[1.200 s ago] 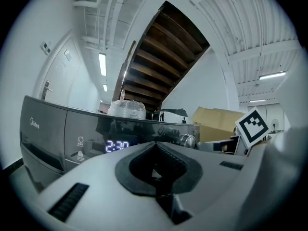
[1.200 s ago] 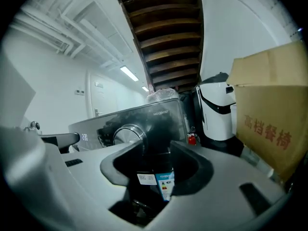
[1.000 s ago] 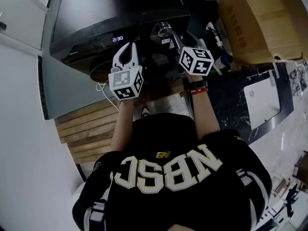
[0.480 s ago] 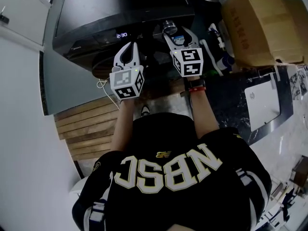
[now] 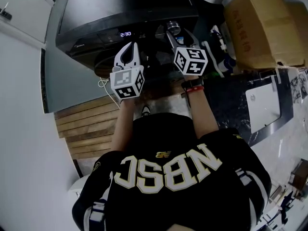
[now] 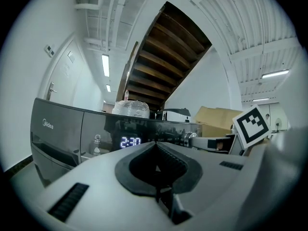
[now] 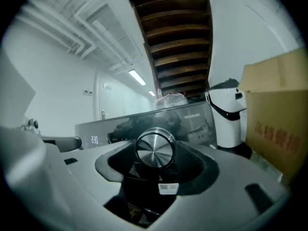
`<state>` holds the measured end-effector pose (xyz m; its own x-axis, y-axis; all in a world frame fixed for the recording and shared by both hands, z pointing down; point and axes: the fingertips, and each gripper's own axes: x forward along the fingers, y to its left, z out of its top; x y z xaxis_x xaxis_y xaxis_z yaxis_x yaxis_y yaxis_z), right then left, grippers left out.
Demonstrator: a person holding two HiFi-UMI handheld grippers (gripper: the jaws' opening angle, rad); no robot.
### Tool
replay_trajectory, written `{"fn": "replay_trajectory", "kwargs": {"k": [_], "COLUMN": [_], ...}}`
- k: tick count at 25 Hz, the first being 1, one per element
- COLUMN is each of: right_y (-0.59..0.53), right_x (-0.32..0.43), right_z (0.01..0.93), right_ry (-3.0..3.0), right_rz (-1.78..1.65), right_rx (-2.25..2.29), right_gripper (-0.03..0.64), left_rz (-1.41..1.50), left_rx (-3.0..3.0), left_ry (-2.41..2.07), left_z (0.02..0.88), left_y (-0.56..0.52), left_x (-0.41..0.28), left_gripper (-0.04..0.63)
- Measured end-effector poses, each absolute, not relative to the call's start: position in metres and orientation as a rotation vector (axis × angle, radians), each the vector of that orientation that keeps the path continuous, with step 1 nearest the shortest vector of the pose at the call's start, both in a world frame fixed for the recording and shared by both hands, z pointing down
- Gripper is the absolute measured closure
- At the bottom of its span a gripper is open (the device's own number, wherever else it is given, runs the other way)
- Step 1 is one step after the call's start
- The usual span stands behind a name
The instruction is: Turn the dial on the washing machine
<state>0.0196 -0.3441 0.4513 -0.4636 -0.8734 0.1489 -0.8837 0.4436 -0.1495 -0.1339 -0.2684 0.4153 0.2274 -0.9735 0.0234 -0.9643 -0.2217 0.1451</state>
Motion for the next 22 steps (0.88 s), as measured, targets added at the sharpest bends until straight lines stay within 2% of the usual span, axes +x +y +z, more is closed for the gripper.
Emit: {"fn": "replay_trajectory", "kwargs": {"k": [4,16,22], "right_y": [-0.344,-0.336,-0.319], "right_x": [0.023,0.028,0.028], "right_z": [0.450,0.434,0.422], "right_ry": [-2.703,-2.679,-2.628], "right_rz": [0.537,0.446,0.208], "right_rx": [1.641,1.682,1.657], "right_gripper": [0.356,0.362,0.459], "left_rz": [-0.107,-0.116,-0.129], "left_rx": [2.367,2.366,2.346], "left_ry": [-1.866,-1.888,-1.912], "left_z": [0.414,0.408,0.406], "left_y": [-0.267,-0.263,-0.259], "left_x": [-0.131,-0.138,-0.144], "left_gripper": [0.581,0.581,0.581]}}
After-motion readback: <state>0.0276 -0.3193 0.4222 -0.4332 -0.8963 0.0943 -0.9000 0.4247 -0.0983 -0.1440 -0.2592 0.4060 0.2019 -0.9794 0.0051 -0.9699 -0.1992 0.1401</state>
